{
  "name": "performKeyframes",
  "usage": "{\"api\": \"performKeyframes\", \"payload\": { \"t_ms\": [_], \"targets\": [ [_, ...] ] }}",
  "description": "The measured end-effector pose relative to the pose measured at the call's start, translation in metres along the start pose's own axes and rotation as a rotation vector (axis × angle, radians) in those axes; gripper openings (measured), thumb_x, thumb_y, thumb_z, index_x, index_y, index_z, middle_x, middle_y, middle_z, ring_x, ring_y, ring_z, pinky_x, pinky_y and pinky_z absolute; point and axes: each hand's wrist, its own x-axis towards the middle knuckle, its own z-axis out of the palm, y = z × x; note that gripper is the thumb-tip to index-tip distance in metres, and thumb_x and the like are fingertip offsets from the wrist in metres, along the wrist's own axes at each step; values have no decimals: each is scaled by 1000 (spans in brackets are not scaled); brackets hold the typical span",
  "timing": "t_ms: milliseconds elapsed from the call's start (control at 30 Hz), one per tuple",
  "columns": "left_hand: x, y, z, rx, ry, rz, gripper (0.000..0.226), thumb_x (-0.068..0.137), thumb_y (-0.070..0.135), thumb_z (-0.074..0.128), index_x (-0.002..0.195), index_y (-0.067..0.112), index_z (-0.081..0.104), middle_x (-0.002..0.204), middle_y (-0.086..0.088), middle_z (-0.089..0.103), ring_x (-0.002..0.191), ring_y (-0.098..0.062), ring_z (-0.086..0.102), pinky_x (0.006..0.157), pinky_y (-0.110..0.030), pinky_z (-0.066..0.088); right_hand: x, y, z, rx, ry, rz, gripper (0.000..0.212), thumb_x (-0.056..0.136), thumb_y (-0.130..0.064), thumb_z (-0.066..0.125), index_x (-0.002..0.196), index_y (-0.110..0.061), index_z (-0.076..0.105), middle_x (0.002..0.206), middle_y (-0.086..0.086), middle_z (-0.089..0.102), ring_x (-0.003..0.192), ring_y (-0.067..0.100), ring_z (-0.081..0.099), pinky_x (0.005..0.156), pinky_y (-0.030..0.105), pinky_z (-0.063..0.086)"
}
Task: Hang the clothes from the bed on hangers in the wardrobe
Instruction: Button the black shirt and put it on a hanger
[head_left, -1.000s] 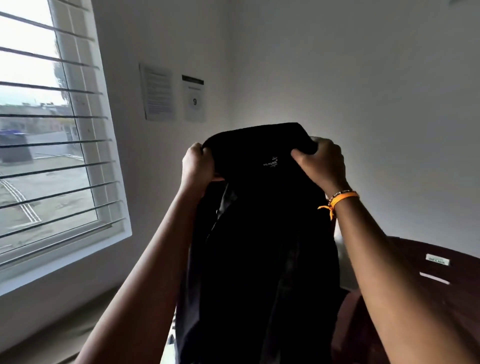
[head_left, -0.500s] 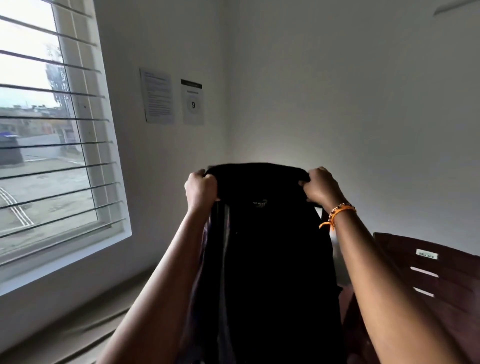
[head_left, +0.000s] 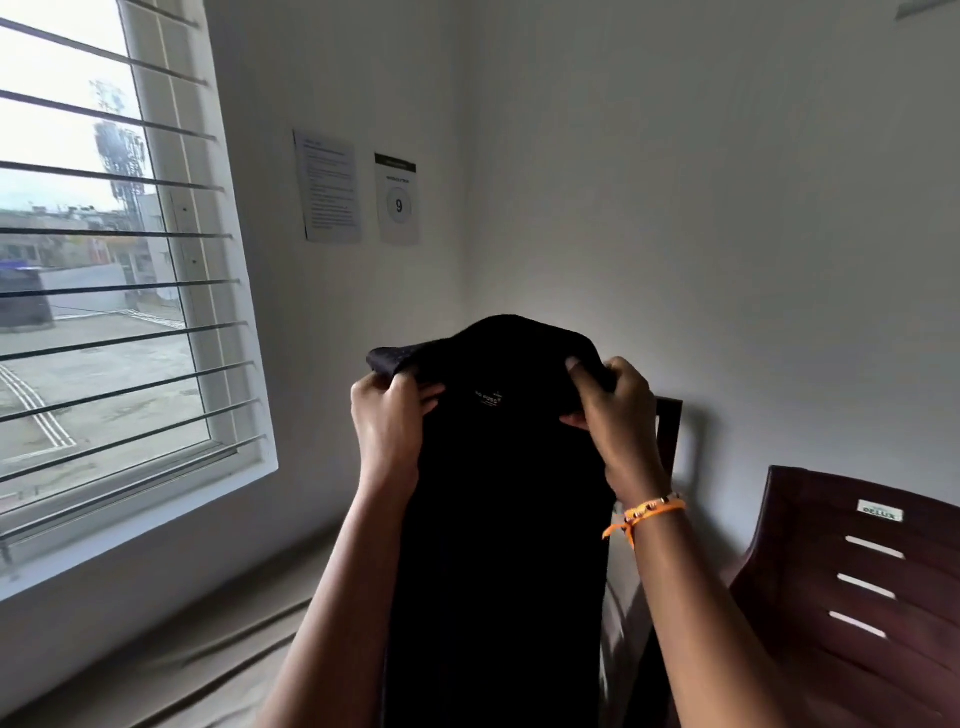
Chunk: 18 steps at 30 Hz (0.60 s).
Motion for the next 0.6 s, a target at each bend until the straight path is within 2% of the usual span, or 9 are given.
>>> {"api": "performKeyframes", "payload": {
  "t_ms": [67, 167, 267, 333, 400, 467, 533, 600],
  "targets": [
    [5, 2, -9, 106, 4, 136, 22, 79, 28, 52, 71, 24, 72, 74, 1, 74, 76, -20, 71, 79, -41, 56, -12, -12, 8, -2, 37, -134, 35, 85, -32, 67, 67, -15, 43, 57, -5, 49, 42, 3, 56, 57, 41, 56],
    [19, 11, -21, 203, 17, 261, 28, 68, 46, 50, 76, 28, 69, 72, -5, 72, 76, -32, 69, 79, -52, 54, -20, -30, 20, -26, 73, -309, 28, 85, -33, 66, 76, -12, 49, 60, -5, 57, 50, 13, 62, 51, 22, 47],
    [34, 26, -32, 215, 29, 344, 35, 66, 49, 51, 81, 21, 66, 70, -11, 71, 74, -33, 69, 76, -53, 54, -16, -46, 34, 1, 110, -406, 24, 86, -29, 65, 79, -12, 49, 61, -9, 55, 52, 7, 59, 52, 15, 44],
    [45, 34, -40, 200, 11, 370, 30, 66, 48, 51, 76, 28, 70, 69, -5, 72, 74, -25, 70, 77, -53, 54, -11, -52, 45, 22, 124, -446, 23, 87, -27, 65, 81, -13, 49, 62, -12, 52, 53, 2, 58, 53, 10, 41],
    [61, 37, -44, 211, 3, 374, 25, 67, 50, 51, 70, 36, 72, 68, 0, 73, 74, -22, 71, 78, -51, 55, -1, -51, 60, 33, 113, -463, 23, 87, -28, 65, 82, -12, 48, 63, -16, 54, 55, -2, 58, 55, 13, 47],
    [83, 29, -46, 255, 4, 369, 30, 67, 54, 51, 73, 31, 70, 67, -4, 72, 73, -26, 70, 77, -52, 55, 13, -42, 80, 21, 100, -461, 25, 87, -31, 66, 82, -14, 48, 65, -18, 55, 57, 3, 60, 58, 30, 54],
    [113, 8, -46, 323, -7, 340, 36, 68, 58, 51, 79, 28, 68, 69, -8, 71, 74, -30, 69, 76, -52, 55, 32, -22, 104, -20, 101, -466, 26, 86, -34, 65, 84, -14, 49, 69, -14, 54, 63, 10, 60, 62, 40, 54],
    [146, -28, -44, 378, -14, 263, 41, 70, 58, 50, 82, 23, 68, 73, -8, 72, 78, -31, 69, 78, -51, 54, 56, 12, 135, -96, 99, -455, 30, 86, -35, 64, 86, -8, 52, 76, 0, 59, 74, 23, 59, 68, 40, 49]
  ]
}}
